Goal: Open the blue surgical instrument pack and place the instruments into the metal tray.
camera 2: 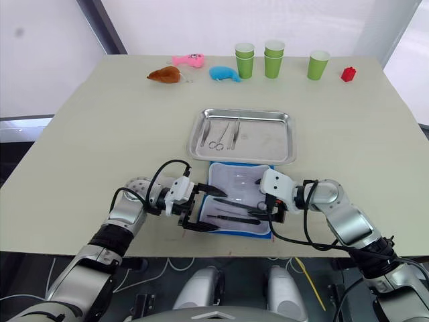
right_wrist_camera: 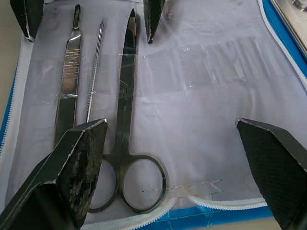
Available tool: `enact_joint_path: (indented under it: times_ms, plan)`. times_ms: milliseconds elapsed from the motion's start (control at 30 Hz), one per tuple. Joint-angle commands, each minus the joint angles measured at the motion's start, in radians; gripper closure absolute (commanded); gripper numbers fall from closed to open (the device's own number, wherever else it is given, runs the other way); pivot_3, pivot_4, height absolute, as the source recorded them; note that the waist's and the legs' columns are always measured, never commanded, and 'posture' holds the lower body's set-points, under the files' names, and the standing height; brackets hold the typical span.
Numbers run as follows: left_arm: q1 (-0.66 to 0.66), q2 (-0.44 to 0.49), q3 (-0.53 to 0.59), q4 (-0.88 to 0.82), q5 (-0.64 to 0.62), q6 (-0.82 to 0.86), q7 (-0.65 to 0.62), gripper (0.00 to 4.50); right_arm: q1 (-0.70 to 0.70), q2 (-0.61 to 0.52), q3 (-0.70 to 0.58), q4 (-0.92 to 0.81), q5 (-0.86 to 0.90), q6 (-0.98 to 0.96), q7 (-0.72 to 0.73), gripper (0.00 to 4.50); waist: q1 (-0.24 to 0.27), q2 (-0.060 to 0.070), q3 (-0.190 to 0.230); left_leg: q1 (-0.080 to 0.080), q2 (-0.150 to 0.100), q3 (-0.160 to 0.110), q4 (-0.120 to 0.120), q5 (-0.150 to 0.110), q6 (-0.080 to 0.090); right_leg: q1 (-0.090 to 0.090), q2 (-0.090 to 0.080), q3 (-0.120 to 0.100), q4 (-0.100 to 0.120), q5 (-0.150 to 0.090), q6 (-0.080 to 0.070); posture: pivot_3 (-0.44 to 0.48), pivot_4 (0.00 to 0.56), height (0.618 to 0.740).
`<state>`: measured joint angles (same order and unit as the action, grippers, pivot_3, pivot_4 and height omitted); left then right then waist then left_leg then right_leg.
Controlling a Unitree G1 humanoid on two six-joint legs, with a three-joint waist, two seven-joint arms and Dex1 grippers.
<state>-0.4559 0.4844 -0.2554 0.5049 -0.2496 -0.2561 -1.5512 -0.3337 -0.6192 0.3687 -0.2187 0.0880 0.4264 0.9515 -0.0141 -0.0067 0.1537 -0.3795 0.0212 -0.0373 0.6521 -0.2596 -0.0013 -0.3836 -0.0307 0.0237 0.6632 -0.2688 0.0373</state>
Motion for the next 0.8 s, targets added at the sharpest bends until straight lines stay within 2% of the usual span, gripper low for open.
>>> enact_joint_path:
  times_ms: [33,67,133,167,233,400,433,800]
  plan:
    - [0.042,0.001,-0.04,0.033,0.048,0.047,-0.002,0.02,0.003,-0.014,0.054,0.025,-0.059,0.045,-0.002,0.0,0.0,0.0,-0.002,0.0,0.0,0.0,0.0,0.0,0.0,0.0,0.0,0.0,0.0,0.0,0.0,0.0,0.15,0.74]
    - [0.043,0.001,-0.04,0.03,0.048,0.05,0.0,0.02,0.002,-0.016,0.057,0.026,-0.057,0.057,0.004,0.0,0.0,-0.001,-0.003,0.0,0.0,0.0,0.0,0.0,0.0,0.0,0.0,0.0,0.0,0.0,0.0,0.0,0.15,0.74]
    - [0.048,0.001,-0.04,0.023,0.048,0.056,0.004,0.0,-0.001,-0.025,0.067,0.026,-0.051,0.083,0.021,0.54,0.0,-0.002,-0.005,0.001,0.0,0.0,0.0,0.0,0.0,0.001,0.0,0.0,0.0,0.0,0.0,0.0,0.15,0.74]
    - [0.05,0.001,-0.04,0.02,0.048,0.059,0.007,0.0,-0.002,-0.027,0.069,0.024,-0.048,0.097,0.026,1.1,0.0,-0.002,-0.006,0.001,0.0,0.0,0.0,0.0,0.0,0.001,0.0,0.0,0.0,0.0,0.0,0.0,0.15,0.74]
    - [0.054,0.002,-0.039,0.015,0.048,0.064,0.01,0.0,-0.001,-0.029,0.071,0.019,-0.042,0.111,0.036,1.85,0.0,-0.002,-0.007,0.001,0.0,0.0,0.0,0.0,0.0,0.001,0.0,0.0,0.0,0.0,0.0,0.0,0.15,0.74]
    - [0.062,0.003,-0.036,0.005,0.047,0.074,0.022,0.0,0.001,-0.03,0.072,0.006,-0.042,0.117,0.043,4.2,-0.001,-0.002,-0.008,0.003,0.0,0.0,0.0,0.0,0.0,0.004,0.0,0.0,-0.001,-0.001,0.0,0.0,0.15,0.74]
    - [0.066,0.003,-0.035,0.002,0.047,0.076,0.025,0.0,0.002,-0.029,0.073,0.003,-0.043,0.117,0.043,4.4,-0.001,-0.002,-0.008,0.003,0.0,0.0,0.0,0.0,0.0,0.004,0.0,0.0,-0.001,0.0,0.0,0.0,0.15,0.74]
    - [0.116,-0.006,-0.034,-0.076,0.044,0.142,0.081,0.0,-0.062,-0.031,0.089,0.007,-0.063,0.017,0.083,4.4,-0.002,-0.002,-0.009,0.003,0.0,0.0,0.0,0.0,0.0,0.004,0.0,0.0,-0.001,-0.001,0.001,0.0,0.15,0.74]
